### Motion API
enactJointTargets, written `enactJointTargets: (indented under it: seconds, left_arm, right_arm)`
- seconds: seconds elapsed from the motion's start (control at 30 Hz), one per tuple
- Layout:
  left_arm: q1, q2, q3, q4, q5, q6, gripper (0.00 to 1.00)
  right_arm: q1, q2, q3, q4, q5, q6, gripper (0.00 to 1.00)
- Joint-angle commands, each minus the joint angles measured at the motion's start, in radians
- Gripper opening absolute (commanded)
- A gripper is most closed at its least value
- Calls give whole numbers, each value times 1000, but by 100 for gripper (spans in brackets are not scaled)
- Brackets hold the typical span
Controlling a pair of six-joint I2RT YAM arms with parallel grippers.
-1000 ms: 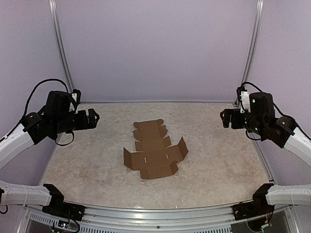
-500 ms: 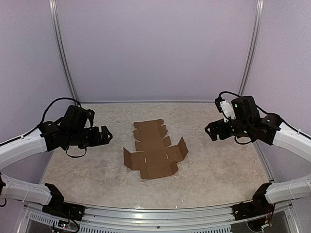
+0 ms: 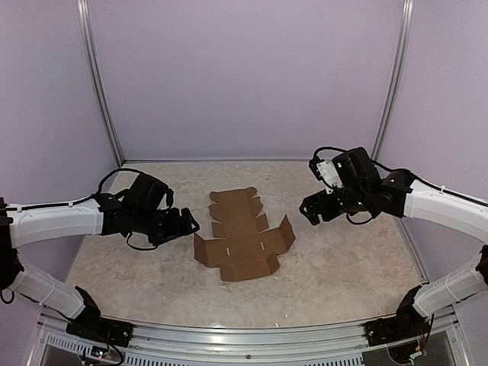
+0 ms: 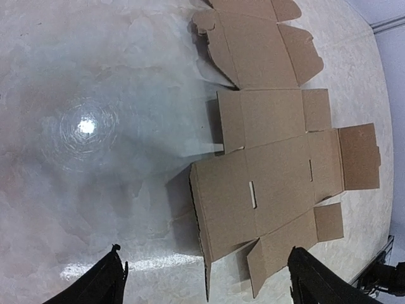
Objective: Fold the paper box
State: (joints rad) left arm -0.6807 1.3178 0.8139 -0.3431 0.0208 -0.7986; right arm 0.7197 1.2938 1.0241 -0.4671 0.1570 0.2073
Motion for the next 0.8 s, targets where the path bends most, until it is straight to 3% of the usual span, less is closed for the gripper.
enactJointTargets:
  seconds: [0.0,0.27,0.43,0.77]
  left_arm:
    - [-6,86,38,19,80,-29,84]
    - [-18,200,49,54,127,-53,71]
    - [-36,241,65,54,143,-52,57]
    - [-48,264,99,-15,113,-2,7]
  right_arm:
    - [12,-8,16,-17,20,13,96]
    - [14,-57,-35,-7,38,34,96]
    - [14,-69,-49,-9,46,38,96]
    - [15,-89,-59,-11,46,44,96]
